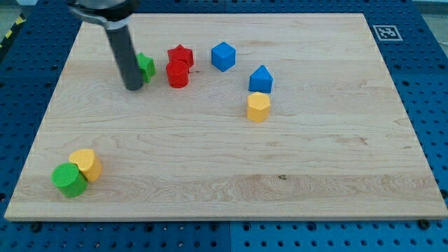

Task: Place the green star at the bottom left side

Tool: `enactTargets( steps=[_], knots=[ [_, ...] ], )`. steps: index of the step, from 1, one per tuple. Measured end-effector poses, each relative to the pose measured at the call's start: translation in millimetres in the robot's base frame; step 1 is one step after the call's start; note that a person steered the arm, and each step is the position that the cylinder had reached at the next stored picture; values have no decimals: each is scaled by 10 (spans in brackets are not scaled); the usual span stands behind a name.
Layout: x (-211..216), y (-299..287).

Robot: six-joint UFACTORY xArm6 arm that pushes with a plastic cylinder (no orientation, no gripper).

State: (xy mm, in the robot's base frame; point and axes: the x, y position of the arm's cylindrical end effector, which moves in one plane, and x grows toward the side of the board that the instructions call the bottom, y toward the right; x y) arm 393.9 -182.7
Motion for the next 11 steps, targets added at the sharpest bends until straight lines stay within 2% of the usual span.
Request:
enactTargets(
  steps=[1,2,3,6,7,8,9,11],
  knots=[
    [-326,-491],
    [-960,-365],
    [-1112,98],
    [-320,74],
    [-338,72],
    [-724,72],
    [-785,107],
    [-338,150]
  ],
)
